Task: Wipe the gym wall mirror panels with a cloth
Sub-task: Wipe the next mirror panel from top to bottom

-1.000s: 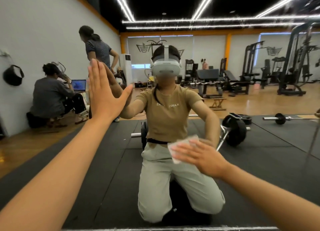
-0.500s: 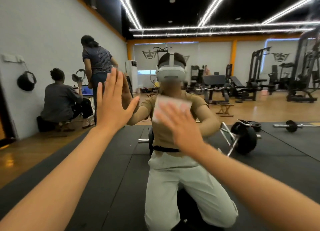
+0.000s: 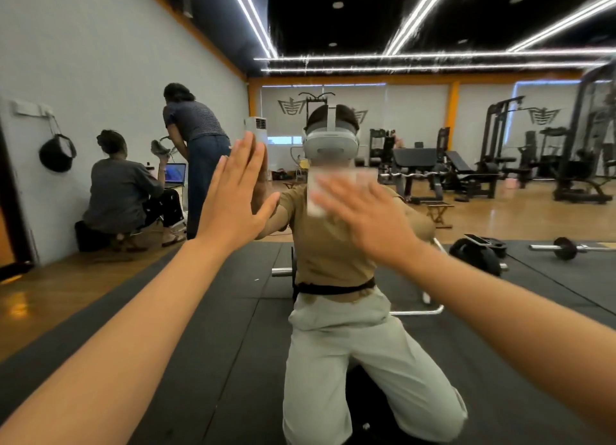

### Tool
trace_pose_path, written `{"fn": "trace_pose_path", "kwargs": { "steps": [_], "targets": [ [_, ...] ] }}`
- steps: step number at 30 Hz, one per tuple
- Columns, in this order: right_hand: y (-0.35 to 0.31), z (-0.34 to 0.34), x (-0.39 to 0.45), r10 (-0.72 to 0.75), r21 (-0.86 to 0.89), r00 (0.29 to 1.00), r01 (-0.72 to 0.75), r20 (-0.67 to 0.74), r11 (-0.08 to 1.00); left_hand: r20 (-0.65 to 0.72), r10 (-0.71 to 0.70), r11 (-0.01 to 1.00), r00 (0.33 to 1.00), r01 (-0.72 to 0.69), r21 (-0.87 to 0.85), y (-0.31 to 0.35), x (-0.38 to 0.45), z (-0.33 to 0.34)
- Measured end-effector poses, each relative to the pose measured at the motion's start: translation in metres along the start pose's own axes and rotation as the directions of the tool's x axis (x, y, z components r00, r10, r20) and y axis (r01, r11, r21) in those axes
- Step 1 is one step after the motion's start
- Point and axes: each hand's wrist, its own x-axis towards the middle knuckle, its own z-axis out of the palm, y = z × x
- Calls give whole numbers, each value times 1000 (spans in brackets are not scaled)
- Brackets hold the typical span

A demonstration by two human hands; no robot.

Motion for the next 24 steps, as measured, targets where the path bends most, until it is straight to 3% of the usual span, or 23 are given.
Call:
{"fn": "trace_pose_path", "kwargs": {
  "steps": [4,7,9,12,16,19,21,24],
  "targets": [
    [10,-9,67,288,30,940,-287,-183,957,-5,4,1000,1000,-4,4,-1,-1,2],
    [-12,5,55,309,99,927,-294,-211,951,-2,17,1000,1000,-17,-8,-2,-1,1],
    [-37,23,14,214,83,963,-202,-161,976,2,18,1000,1000,-18,-20,-2,-1,1],
    [-80,55,-79,-37,42,997,34,62,999,-4,14,999,1000,-14,-37,0,-2,1],
    [-99,73,-191,-308,-41,878,346,366,937,-14,-22,1000,1000,21,-21,6,-2,2],
    [-82,64,-197,-398,-9,843,430,363,903,-5,-36,999,999,36,4,11,-2,0],
    [-58,54,-171,-366,38,886,371,286,928,-6,-49,999,999,49,22,13,-2,0],
    [3,23,-117,-36,46,995,31,97,998,-26,-69,996,997,70,51,16,-2,2]
  ]
}}
